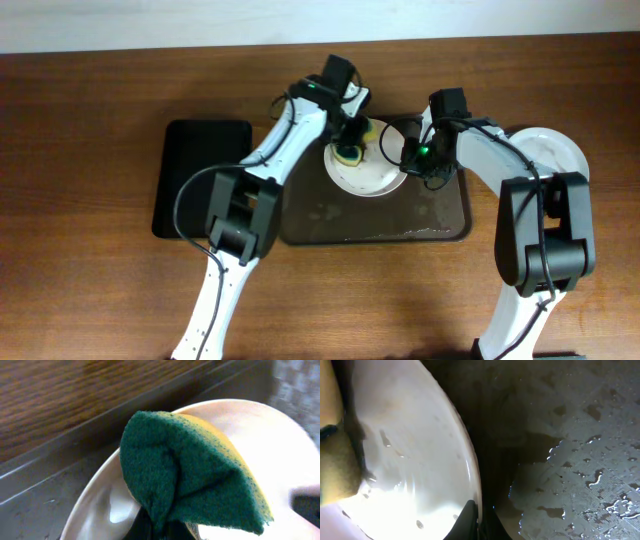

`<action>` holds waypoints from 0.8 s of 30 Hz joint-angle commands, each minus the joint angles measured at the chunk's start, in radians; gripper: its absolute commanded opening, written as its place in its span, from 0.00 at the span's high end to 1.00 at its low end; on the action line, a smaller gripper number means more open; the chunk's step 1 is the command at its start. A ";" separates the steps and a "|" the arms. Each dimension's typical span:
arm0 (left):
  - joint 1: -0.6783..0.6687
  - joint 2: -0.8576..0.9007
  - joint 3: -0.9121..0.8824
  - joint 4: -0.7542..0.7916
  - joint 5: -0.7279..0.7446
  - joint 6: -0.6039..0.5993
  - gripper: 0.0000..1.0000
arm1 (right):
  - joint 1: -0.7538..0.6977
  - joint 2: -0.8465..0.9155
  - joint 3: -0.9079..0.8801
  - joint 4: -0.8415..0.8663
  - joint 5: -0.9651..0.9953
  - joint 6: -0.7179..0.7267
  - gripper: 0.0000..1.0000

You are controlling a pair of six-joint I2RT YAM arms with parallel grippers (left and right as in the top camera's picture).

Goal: Clean dirty plates on tray and stack at the side

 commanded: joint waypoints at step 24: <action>0.067 0.045 0.642 -0.487 -0.241 -0.050 1.00 | 0.010 0.028 -0.040 -0.029 -0.049 -0.016 0.96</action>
